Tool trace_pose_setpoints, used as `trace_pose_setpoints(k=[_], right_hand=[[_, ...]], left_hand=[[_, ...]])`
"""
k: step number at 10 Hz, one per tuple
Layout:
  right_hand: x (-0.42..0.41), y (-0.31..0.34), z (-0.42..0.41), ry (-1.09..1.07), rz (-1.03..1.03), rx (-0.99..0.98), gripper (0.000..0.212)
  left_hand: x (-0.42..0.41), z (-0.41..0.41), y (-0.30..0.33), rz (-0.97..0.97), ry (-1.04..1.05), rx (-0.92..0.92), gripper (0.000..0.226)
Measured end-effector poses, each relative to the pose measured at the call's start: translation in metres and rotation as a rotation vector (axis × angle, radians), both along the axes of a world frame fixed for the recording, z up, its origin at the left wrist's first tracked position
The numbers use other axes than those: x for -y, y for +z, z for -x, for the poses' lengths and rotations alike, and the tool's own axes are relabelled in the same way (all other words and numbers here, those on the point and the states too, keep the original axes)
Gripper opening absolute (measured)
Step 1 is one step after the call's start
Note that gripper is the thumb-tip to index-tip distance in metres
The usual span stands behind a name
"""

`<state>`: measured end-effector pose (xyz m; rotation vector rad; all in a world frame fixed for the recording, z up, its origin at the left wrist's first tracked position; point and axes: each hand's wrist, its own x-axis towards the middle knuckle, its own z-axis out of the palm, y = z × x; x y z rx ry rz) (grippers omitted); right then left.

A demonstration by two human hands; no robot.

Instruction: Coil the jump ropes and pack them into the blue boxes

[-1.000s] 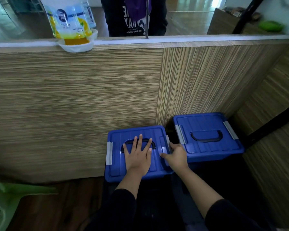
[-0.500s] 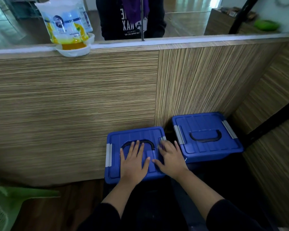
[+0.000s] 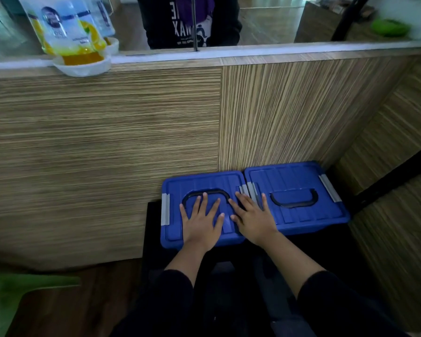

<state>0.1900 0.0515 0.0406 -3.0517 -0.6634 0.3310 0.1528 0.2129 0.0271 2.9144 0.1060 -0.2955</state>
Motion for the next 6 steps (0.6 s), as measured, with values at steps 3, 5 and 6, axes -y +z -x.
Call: trace_pose_setpoints(k=[3, 5, 6], right_hand=[[0.002, 0.008, -0.001, -0.108, -0.299, -0.134, 0.052], [0.019, 0.012, 0.017, -0.215, -0.592, -0.163, 0.042], [0.042, 0.003, 0.046, -0.170, -0.679, -0.109, 0.036]], left_hand=[[-0.003, -0.002, 0.003, 0.122, 0.056, 0.032, 0.057], [0.010, 0.023, 0.013, 0.250, 0.182, 0.179, 0.050], [0.024, 0.068, 0.005, 0.301, 0.223, 0.301, 0.045]])
